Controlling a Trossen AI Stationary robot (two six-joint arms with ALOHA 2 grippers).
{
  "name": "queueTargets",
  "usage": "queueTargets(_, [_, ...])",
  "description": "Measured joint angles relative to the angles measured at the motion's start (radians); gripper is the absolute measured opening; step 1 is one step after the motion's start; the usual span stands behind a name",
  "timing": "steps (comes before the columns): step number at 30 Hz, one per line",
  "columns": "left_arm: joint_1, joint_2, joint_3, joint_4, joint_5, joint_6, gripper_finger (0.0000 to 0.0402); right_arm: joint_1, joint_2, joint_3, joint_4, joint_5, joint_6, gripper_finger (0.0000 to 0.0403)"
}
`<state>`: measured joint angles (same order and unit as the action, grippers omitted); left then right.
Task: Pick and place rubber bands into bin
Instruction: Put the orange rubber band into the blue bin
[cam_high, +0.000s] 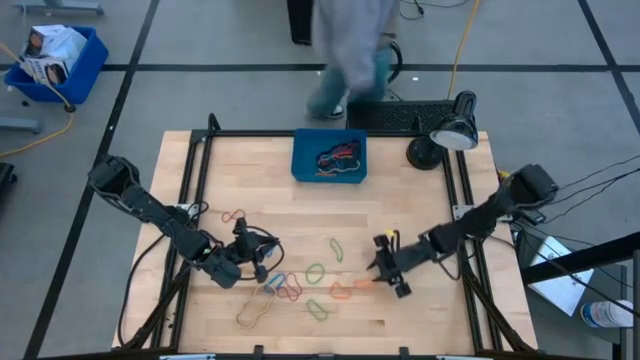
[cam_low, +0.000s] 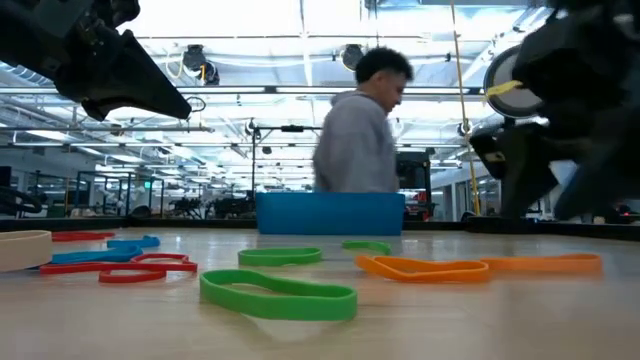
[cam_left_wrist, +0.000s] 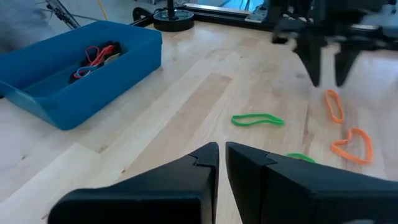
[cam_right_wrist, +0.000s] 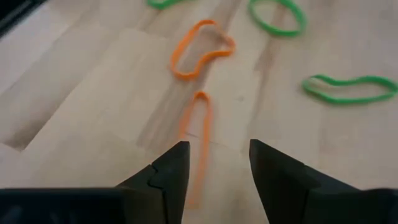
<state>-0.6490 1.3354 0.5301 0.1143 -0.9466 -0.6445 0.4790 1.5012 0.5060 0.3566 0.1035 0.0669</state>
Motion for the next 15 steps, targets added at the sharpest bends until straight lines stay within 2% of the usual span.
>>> queueTargets(4, [0.003,0.000,0.000,0.002,-0.001,0.000,0.0037,0.035,0.107,0.001,0.114,0.053,0.012,0.0162])
queueTargets(11, [0.003,0.000,0.000,0.002,-0.001,0.000,0.0037,0.043,0.221,0.052,0.145,0.021,0.045,0.0218])
queueTargets(13, [0.003,0.000,0.000,0.000,-0.001,0.000,0.0037,0.054,0.246,0.072,0.140,0.018,0.030,0.0218])
queueTargets(15, [0.003,0.000,0.000,0.000,-0.001,0.000,0.0037,0.060,0.255,0.083,0.123,0.030,0.027,0.0200])
